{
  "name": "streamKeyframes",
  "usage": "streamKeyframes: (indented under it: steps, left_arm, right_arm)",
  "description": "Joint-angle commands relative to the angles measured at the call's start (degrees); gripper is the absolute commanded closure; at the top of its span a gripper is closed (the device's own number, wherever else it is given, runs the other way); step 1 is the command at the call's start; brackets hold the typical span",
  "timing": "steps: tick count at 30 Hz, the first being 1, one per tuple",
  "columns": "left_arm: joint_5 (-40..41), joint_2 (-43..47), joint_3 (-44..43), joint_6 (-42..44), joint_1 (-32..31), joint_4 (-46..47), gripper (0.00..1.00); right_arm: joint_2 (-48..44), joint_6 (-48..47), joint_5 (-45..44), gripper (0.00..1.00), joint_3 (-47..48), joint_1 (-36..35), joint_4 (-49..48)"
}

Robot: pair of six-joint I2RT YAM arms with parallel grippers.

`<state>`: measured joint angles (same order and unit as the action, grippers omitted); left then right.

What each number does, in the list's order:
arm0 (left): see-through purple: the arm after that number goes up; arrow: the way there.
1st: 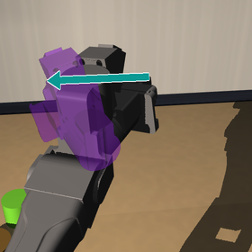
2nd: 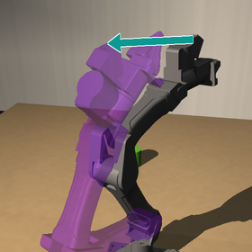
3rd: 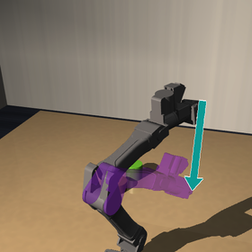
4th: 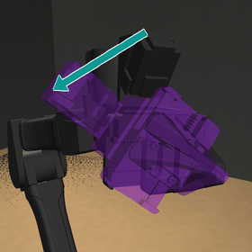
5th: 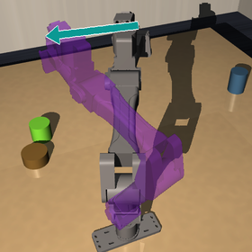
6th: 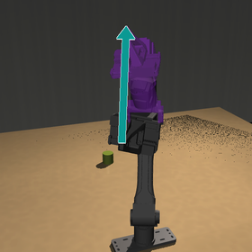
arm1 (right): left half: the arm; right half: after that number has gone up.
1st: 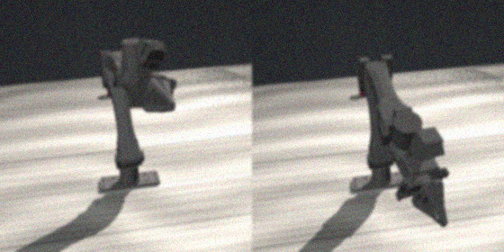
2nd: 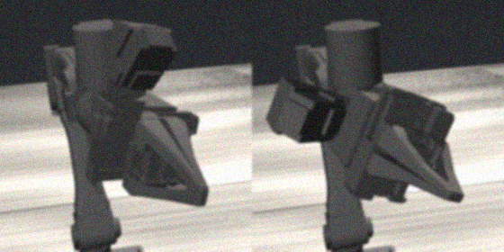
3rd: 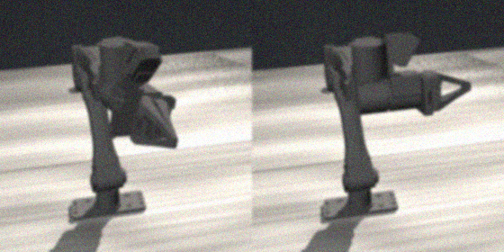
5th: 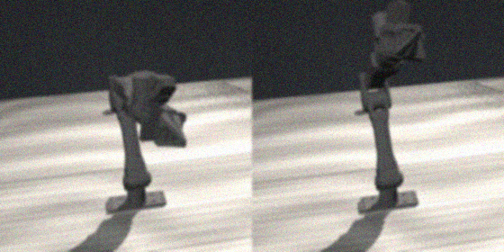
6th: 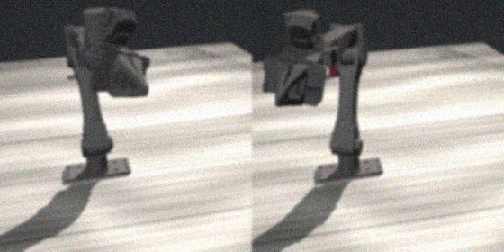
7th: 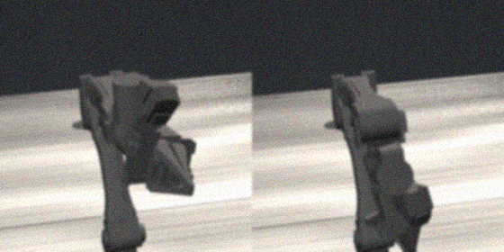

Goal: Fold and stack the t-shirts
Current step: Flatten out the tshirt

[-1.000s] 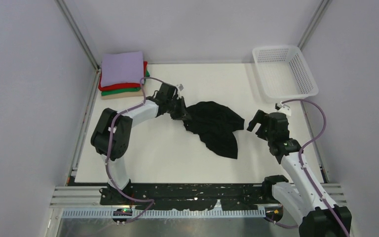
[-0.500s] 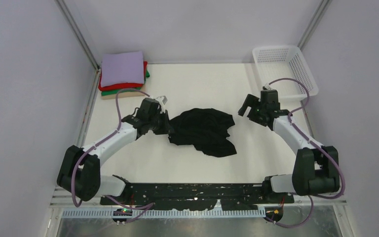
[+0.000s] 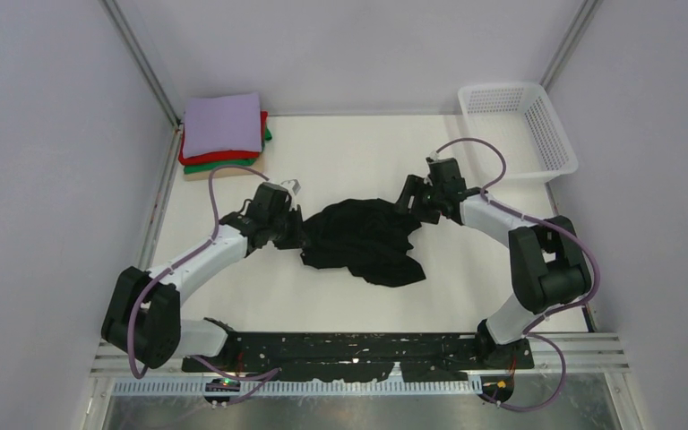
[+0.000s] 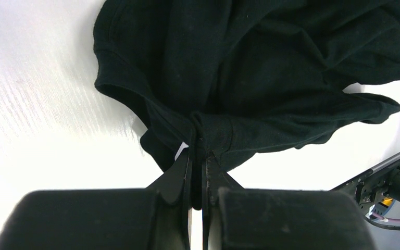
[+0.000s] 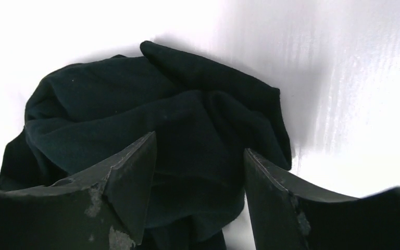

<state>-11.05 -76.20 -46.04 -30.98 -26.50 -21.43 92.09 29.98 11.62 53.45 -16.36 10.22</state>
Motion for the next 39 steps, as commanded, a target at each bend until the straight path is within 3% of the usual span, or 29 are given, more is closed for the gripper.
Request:
streamKeyframes:
  steps: [1, 5, 7, 8, 10, 11, 17, 26, 32, 39]
  left_arm:
    - [1.36, 1.5, 0.12, 1.08, 0.31, 0.45, 1.0]
    - [2.0, 1.51, 0.25, 0.79, 0.31, 0.88, 1.0]
    - [2.46, 1.36, -0.02, 0.84, 0.31, 0.8, 1.0]
    - [3.04, 1.37, -0.37, 0.93, 0.33, 0.59, 1.0]
    - [4.54, 1.84, -1.64, 1.48, 0.4, -0.36, 1.0]
    - [5.39, 2.31, -2.65, 2.23, 0.4, -0.98, 1.0]
    - [11.43, 8.39, -10.94, 5.58, 0.57, -2.95, 1.0]
    - [14.48, 23.56, -21.51, 12.9, 0.57, -1.72, 1.0]
    - [14.19, 37.49, -22.96, 16.75, 0.57, 1.45, 1.0]
    - [12.09, 49.87, -22.94, 16.99, 0.57, 3.89, 1.0]
  right_arm:
    - [2.12, 2.53, 1.86, 0.33, -1.5, -0.99, -3.77]
    - [3.66, 2.02, 0.95, 0.43, -3.09, -2.67, -3.74]
    - [4.27, 1.29, 0.75, 0.59, -3.21, -3.28, -3.07]
    - [4.05, 0.78, 0.46, 0.74, -3.24, -3.38, -2.98]
    - [2.27, -0.53, -1.67, 0.91, -3.0, -3.41, -2.97]
    - [0.05, -1.15, -4.12, 0.93, -2.21, -3.39, -2.67]
    - [-15.35, -9.05, -14.56, 0.95, 2.23, -3.48, -6.4]
    - [-37.95, -17.3, -16.41, 0.95, 7.34, -3.41, -14.19]
    - [-51.0, -21.28, -13.76, 0.95, 13.7, -3.42, -11.43]
    - [-59.15, -21.75, -7.21, 0.95, 19.48, -3.41, -5.16]
